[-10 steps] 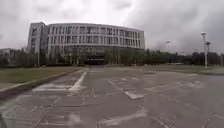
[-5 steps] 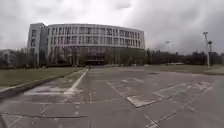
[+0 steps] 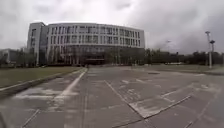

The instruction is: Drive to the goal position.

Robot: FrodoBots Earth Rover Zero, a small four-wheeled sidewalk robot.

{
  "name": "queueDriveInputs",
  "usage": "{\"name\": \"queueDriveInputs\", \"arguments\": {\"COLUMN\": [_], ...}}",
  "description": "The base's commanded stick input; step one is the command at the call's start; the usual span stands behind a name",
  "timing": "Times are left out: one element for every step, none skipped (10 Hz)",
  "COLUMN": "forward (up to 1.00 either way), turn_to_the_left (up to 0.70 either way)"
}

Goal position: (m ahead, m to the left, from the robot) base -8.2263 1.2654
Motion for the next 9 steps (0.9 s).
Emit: {"name": "queueDriveInputs", "arguments": {"forward": [0.70,0.70,0.70,0.70,0.70,0.70,0.70,0.70,0.70], "turn_to_the_left": [0.35,0.35,0.12,0.00,0.00,0.00,0.00,0.00,0.00]}}
